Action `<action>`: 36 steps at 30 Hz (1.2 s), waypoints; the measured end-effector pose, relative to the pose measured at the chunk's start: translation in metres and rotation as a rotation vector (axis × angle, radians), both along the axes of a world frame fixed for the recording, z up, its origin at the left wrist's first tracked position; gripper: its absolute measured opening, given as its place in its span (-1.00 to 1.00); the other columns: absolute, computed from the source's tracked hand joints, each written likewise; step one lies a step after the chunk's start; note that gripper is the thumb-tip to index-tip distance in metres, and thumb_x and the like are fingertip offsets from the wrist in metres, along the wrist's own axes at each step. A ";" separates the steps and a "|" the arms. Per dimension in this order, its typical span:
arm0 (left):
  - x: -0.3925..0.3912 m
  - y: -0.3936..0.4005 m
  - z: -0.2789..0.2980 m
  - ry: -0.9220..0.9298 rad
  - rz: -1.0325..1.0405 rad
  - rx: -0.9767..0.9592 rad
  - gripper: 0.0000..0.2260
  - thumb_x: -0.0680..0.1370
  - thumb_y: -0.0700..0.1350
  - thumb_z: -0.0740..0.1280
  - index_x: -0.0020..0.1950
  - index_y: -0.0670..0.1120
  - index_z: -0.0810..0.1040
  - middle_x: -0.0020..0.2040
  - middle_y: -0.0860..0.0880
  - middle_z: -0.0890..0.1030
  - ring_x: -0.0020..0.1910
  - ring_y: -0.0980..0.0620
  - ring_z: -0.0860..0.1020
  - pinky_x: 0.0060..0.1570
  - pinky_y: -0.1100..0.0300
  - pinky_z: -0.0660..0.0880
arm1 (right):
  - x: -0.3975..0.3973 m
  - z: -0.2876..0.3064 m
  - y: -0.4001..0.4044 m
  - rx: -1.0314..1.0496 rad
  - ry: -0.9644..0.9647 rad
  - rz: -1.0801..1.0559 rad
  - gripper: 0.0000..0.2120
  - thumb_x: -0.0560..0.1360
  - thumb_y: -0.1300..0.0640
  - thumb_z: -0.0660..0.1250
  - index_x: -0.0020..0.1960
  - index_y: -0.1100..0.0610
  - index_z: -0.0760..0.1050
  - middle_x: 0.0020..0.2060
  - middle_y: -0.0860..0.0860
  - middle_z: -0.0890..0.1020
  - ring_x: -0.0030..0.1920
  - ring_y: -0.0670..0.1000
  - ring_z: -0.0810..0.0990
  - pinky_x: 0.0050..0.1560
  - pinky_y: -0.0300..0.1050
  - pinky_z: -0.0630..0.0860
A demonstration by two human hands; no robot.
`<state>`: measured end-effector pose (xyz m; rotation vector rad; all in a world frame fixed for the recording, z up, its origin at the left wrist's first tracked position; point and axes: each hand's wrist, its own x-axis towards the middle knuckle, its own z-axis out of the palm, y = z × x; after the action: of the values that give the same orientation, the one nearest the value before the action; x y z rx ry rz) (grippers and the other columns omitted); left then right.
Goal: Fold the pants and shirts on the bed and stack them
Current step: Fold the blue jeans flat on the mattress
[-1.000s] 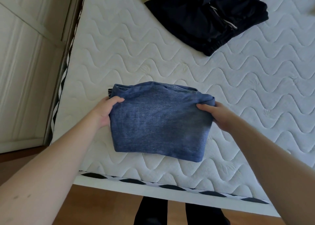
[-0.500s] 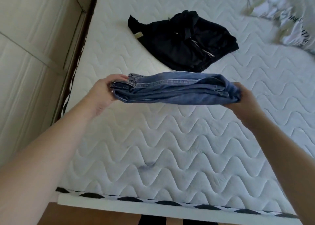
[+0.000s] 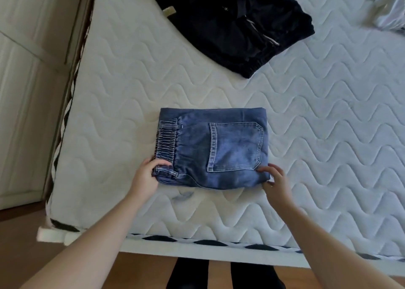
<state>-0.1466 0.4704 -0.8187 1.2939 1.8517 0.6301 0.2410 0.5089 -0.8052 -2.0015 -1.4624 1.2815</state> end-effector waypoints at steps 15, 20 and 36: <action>0.000 0.061 0.011 -0.315 0.177 -0.544 -0.35 0.27 0.17 0.59 0.27 0.06 0.45 0.07 0.11 0.65 0.04 0.07 0.62 0.10 0.09 0.51 | -0.040 -0.003 0.080 -0.337 -0.351 0.078 0.23 0.18 -0.31 0.58 0.58 0.05 -0.07 0.44 0.16 0.21 0.44 0.23 0.23 0.44 0.22 0.25; 0.010 0.065 0.009 -0.012 0.070 -0.410 -0.54 0.39 0.01 0.55 0.18 0.10 0.40 0.04 0.12 0.52 -0.01 0.06 0.48 0.04 0.22 0.33 | -0.041 -0.009 0.074 -0.202 -0.393 0.052 0.11 0.14 -0.23 0.63 0.49 0.08 0.13 0.33 0.13 0.42 0.31 0.22 0.43 0.29 0.15 0.42; 0.002 0.092 0.022 -0.483 0.107 -0.574 -0.64 0.47 0.15 0.43 0.23 0.11 0.50 0.08 0.06 0.66 0.04 0.03 0.63 -0.06 0.15 0.54 | -0.023 0.004 0.086 -0.250 0.225 -0.160 -0.71 0.45 -0.14 0.46 0.10 -0.16 0.48 0.03 -0.09 0.67 0.03 0.00 0.65 0.03 -0.03 0.60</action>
<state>-0.1444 0.5621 -0.7969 0.6047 1.5399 0.3762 0.2183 0.5948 -0.8013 -1.9986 -1.0619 1.6231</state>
